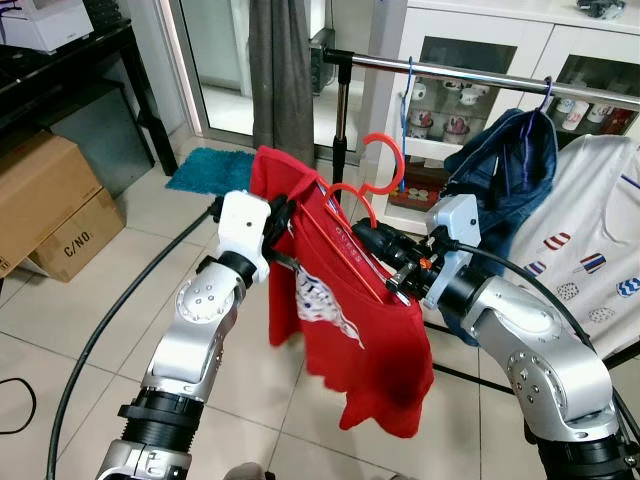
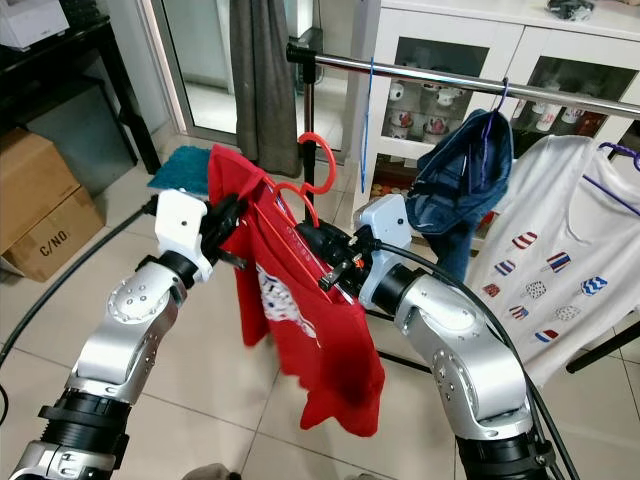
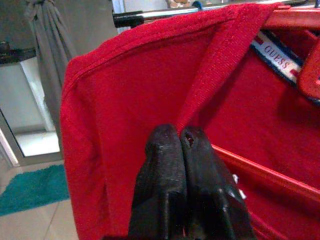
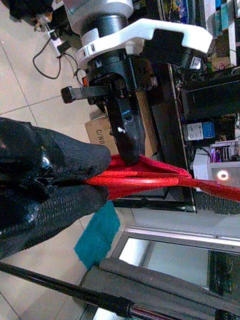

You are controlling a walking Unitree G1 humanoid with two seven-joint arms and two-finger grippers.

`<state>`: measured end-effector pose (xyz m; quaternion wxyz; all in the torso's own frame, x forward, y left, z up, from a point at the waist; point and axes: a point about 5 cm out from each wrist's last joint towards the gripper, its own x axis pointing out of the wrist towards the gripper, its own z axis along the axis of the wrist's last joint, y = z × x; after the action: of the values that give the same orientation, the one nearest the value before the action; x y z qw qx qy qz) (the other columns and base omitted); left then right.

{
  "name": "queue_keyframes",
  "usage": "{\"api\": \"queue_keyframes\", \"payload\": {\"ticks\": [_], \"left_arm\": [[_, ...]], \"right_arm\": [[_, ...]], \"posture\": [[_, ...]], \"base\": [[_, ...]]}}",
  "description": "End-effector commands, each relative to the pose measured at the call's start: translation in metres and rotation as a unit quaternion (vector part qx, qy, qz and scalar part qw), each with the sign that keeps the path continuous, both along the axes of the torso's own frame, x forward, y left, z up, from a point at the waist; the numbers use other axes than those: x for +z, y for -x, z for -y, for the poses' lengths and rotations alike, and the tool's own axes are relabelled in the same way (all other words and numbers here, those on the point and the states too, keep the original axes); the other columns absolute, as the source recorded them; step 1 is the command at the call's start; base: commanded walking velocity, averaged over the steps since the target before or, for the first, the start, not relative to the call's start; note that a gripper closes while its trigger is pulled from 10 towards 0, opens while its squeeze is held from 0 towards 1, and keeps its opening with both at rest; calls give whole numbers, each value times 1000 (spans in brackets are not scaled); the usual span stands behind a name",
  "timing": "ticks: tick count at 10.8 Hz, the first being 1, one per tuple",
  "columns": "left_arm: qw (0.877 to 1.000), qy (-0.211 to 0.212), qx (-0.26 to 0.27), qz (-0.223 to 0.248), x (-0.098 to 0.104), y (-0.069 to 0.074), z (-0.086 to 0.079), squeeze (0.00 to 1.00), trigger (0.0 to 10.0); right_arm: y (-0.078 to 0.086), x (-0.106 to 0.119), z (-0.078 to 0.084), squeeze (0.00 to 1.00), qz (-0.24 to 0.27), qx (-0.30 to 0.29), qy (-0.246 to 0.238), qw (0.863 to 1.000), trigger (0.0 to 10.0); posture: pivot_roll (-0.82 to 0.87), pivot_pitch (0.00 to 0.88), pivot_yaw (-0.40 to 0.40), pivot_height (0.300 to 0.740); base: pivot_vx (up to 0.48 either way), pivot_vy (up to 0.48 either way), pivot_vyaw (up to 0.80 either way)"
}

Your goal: Hang hanger

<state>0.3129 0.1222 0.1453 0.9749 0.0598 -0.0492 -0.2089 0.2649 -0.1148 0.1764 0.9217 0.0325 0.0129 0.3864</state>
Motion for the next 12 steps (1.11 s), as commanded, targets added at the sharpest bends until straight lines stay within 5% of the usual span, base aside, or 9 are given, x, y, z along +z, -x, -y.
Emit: {"api": "queue_keyframes", "payload": {"ticks": [1,4,7,9,11,12], "left_arm": [[1000,1,5,10,8,-4,-5,0,0],[1000,2,12,8,7,-4,-15,0,0],[988,27,81,126,42,-2,-35,0,0],[987,10,65,148,57,-3,-35,0,0],[985,-41,98,132,73,-15,-63,0,0],[982,-92,149,66,74,-30,-106,0,0]], "right_arm": [[-1,6,7,0,17,-14,-8,1000,0],[-3,6,5,0,17,-13,-9,1000,0],[-4,-6,9,0,-4,-19,33,999,0],[-5,-18,16,0,-16,-22,101,995,0],[0,-15,26,0,0,23,115,993,0],[3,-1,34,0,22,47,73,996,0]], "posture": [[-45,0,33,740],[-40,0,30,740],[-34,0,23,740],[-35,0,26,740],[-29,0,28,740],[-25,0,30,740]], "base": [[0,0,0],[0,0,0],[0,0,0],[0,0,0],[0,0,0],[0,0,0]]}}
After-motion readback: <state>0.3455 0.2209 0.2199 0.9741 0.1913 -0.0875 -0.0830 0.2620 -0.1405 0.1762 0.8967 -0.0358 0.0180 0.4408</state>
